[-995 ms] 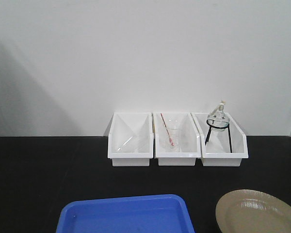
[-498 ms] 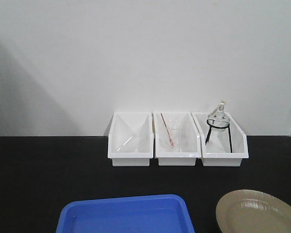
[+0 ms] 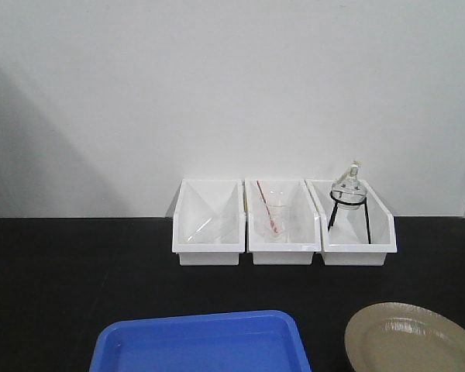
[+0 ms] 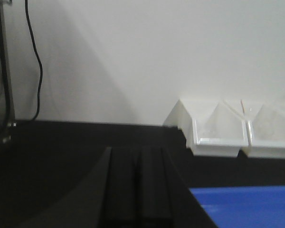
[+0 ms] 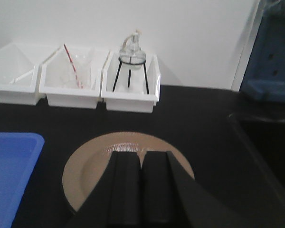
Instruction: Place disk in tray to left cabinet
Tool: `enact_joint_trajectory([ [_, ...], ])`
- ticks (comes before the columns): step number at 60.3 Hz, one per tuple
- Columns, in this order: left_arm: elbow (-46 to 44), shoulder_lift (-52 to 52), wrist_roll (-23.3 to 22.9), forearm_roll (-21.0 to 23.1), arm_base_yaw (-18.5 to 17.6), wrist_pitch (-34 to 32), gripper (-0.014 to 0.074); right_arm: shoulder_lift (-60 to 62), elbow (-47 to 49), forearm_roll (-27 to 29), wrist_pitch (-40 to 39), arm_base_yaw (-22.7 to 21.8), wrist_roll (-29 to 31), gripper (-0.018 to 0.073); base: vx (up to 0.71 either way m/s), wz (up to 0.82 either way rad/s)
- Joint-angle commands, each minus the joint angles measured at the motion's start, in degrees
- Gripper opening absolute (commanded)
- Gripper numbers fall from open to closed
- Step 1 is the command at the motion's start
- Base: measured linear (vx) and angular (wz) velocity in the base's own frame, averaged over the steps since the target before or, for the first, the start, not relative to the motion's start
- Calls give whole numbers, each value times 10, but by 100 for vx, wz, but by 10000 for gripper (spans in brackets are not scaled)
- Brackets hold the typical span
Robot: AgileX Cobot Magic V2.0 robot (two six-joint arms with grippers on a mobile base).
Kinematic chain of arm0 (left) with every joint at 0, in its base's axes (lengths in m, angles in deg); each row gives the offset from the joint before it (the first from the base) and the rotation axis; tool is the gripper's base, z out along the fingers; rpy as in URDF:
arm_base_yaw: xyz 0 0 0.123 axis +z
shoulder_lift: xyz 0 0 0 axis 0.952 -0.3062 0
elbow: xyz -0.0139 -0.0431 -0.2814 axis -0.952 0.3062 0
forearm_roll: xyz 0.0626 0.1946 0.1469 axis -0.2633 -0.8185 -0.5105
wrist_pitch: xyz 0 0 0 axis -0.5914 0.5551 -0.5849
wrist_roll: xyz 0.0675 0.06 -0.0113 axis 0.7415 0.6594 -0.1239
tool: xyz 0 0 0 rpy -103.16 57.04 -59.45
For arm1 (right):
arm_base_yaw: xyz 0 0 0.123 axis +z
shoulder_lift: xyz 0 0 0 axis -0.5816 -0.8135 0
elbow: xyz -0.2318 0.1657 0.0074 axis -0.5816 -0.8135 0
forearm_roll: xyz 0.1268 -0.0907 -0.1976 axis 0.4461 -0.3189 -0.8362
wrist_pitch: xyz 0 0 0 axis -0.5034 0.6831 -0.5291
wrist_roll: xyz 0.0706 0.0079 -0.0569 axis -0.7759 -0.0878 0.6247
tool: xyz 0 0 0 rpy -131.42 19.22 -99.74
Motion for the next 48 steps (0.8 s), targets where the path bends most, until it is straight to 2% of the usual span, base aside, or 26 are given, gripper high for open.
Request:
enact_joint_trajectory([
  [1, -20, -40, 4, 1, -4, -38, 6, -50, 20, 2, -88, -3, -29, 35, 0, 0],
  [7, -20, -67, 4, 1, -4, -25, 27, -99, 20, 2, -127, -3, -54, 81, 0, 0],
  [13, -20, -89, 4, 1, -4, -11, 65, -143, 20, 5, -160, -3, -74, 169, 0, 0],
  [22, -20, -112, 4, 1, -4, 5, 162, -199, 20, 25, -188, -3, -85, 357, 0, 0],
  [28, -20, -115, 4, 1, -4, 4, 246, -230, 20, 50, -205, -3, -95, 438, 0, 0],
  [37, -20, -115, 4, 1, -4, 0, 330, -257, 20, 192, -177, -5, -184, 459, 0, 0],
  [43, -20, -115, 3, 1, -4, 0, 337, -274, 20, 311, -157, -5, -236, 459, 0, 0],
  [48, -20, -115, 3, 1, -4, 0, 337, -301, 20, 394, -164, -5, -251, 459, 0, 0],
])
